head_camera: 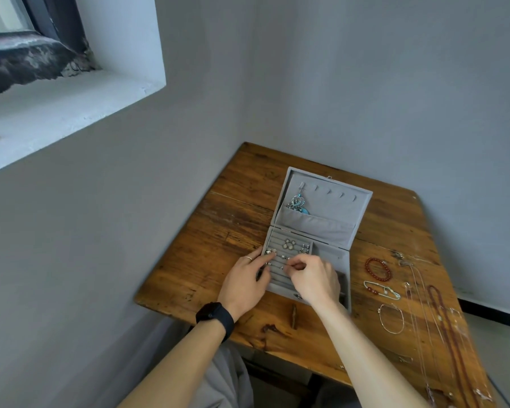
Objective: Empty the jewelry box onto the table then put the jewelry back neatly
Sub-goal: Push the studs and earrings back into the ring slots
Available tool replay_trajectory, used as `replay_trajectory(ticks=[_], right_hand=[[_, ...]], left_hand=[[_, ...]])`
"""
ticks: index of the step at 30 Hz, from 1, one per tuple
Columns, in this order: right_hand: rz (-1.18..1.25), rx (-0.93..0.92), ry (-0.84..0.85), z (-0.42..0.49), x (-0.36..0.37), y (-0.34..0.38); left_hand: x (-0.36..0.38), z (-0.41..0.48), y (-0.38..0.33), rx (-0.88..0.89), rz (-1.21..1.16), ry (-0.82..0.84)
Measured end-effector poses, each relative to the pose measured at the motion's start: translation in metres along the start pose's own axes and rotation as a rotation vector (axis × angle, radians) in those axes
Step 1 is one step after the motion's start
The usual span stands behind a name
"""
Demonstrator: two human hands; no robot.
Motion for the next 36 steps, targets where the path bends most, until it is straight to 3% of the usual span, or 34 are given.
replay_trajectory(ticks=[11,16,21,31,36], right_hand=[[0.169,-0.186,-0.026,-0.048,-0.016,-0.018],[0.174,-0.167,-0.1,-0.1,-0.027,-0.052],[0.192,-0.105,-0.203,-0.156,-0.026,-0.097],[0.243,0.016,-0.239,-0.198,-0.006,-0.142],[0.181,0.042,-0.293,-0.194,-0.001,-0.138]], left_hand=[[-0.003,-0.005,-0.007,-0.009,-0.031,0.049],[-0.005,-0.03,-0.018,0.025,0.059,-0.03],[0.008,-0.073,-0.047,0.182,0.159,-0.089],[0.087,-0.105,-0.088,0.281,0.354,0.124],[0.107,-0.1,-0.104,0.267,0.375,0.14]])
Point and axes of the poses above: each hand's wrist, its own z-axis towards the middle knuckle, its own x-axis out of the palm, y = z × x, the point moved 7 cm from there along z, towards the middle knuckle, and after that the axes turned 10 degrees about y, right-handed, at the moved point
